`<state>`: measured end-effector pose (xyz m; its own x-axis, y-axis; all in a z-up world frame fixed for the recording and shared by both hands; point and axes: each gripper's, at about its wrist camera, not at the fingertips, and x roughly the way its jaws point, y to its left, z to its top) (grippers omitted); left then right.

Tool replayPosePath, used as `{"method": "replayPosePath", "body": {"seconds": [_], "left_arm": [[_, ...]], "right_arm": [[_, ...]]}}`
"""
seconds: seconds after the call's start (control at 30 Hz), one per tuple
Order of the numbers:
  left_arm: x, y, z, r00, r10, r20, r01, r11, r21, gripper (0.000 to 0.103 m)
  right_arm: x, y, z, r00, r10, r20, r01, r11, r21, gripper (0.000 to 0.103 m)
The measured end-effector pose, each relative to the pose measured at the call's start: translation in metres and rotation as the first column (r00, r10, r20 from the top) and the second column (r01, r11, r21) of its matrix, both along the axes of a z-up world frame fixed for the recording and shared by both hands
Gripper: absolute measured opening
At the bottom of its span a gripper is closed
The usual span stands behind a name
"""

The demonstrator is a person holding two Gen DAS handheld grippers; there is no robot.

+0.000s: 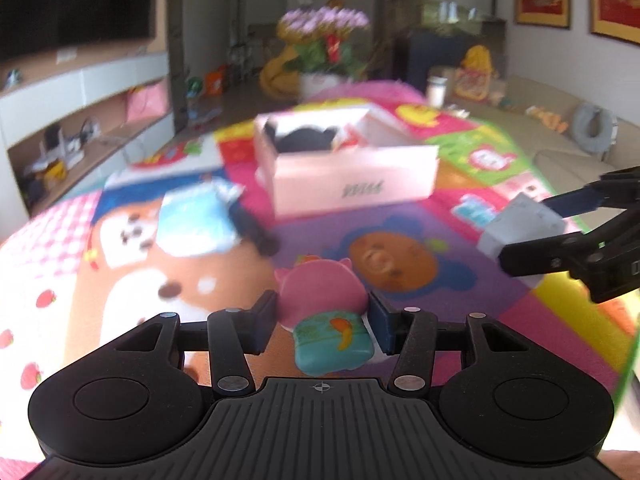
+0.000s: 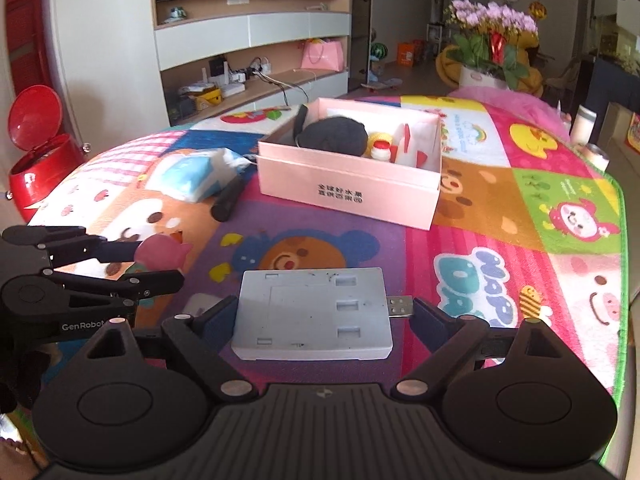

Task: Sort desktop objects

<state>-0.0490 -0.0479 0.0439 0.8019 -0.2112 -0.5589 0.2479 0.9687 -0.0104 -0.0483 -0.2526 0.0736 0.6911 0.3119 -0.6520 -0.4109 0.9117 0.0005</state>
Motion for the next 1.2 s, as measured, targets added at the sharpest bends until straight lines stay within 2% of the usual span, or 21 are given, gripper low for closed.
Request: {"method": "replayPosePath", "body": {"seconds": [0.1, 0.2, 0.3, 0.4, 0.43, 0.47, 0.5, 0.57, 0.67, 0.77, 0.87, 1.0, 1.07, 1.2], "left_arm": [[-0.001, -0.007, 0.025, 0.997, -0.037, 0.071, 0.036, 0.999, 0.009, 0.054], [0.015, -0.014, 0.050, 0.986, -0.067, 0.152, 0.063, 0.998, 0.026, 0.054], [0.046, -0.024, 0.075, 0.966, -0.093, 0.242, 0.084, 0.995, 0.047, 0.054], [0.085, -0.042, 0.096, 0.937, -0.152, 0.315, 0.134, 0.988, 0.078, 0.055], [0.099, -0.048, 0.101, 0.927, -0.178, 0.331, 0.156, 0.984, 0.091, 0.058], [0.114, -0.054, 0.104, 0.920, -0.203, 0.334, 0.178, 0.979, 0.103, 0.071], [0.128, -0.057, 0.106, 0.920, -0.211, 0.330, 0.185, 0.977, 0.109, 0.078], [0.144, -0.055, 0.105, 0.930, -0.168, 0.326, 0.146, 0.985, 0.092, 0.094], [0.143, -0.033, 0.094, 0.958, -0.085, 0.273, 0.083, 0.996, 0.018, 0.102], [0.130, -0.007, 0.069, 0.988, -0.027, 0.154, 0.036, 0.998, -0.053, 0.103], [0.112, 0.014, 0.043, 0.998, 0.018, 0.065, -0.014, 0.998, -0.065, 0.103], [0.080, 0.031, 0.015, 0.993, 0.104, 0.064, -0.102, 0.994, -0.028, 0.103], [0.066, 0.042, 0.006, 0.989, 0.135, 0.064, -0.131, 0.990, -0.056, 0.103], [0.057, 0.064, -0.009, 0.986, 0.169, 0.007, -0.166, 0.975, -0.149, 0.103]], "right_arm": [[-0.010, -0.007, 0.023, 0.998, 0.009, 0.061, -0.010, 1.000, 0.023, 0.091], [-0.011, -0.018, 0.055, 0.984, -0.041, 0.171, 0.034, 0.998, 0.046, 0.091], [-0.001, -0.031, 0.086, 0.956, -0.112, 0.273, 0.093, 0.992, 0.081, 0.091], [0.018, -0.044, 0.110, 0.929, -0.175, 0.326, 0.144, 0.983, 0.118, 0.091], [0.026, -0.048, 0.116, 0.922, -0.193, 0.336, 0.159, 0.979, 0.127, 0.091], [0.035, -0.051, 0.122, 0.917, -0.210, 0.339, 0.173, 0.975, 0.136, 0.091], [0.043, -0.054, 0.125, 0.914, -0.227, 0.337, 0.187, 0.971, 0.145, 0.091], [0.061, -0.061, 0.131, 0.909, -0.265, 0.321, 0.222, 0.961, 0.164, 0.091], [0.082, -0.069, 0.134, 0.913, -0.288, 0.289, 0.244, 0.953, 0.179, 0.091], [0.107, -0.069, 0.135, 0.920, -0.284, 0.270, 0.245, 0.955, 0.169, 0.091], [0.138, -0.057, 0.133, 0.938, -0.266, 0.220, 0.230, 0.957, 0.178, 0.091], [0.178, -0.030, 0.120, 0.964, -0.233, 0.131, 0.208, 0.961, 0.181, 0.091], [0.193, -0.014, 0.109, 0.973, -0.216, 0.078, 0.200, 0.964, 0.173, 0.091], [0.218, 0.014, 0.080, 0.987, -0.163, -0.010, 0.162, 0.970, 0.179, 0.093]]}}
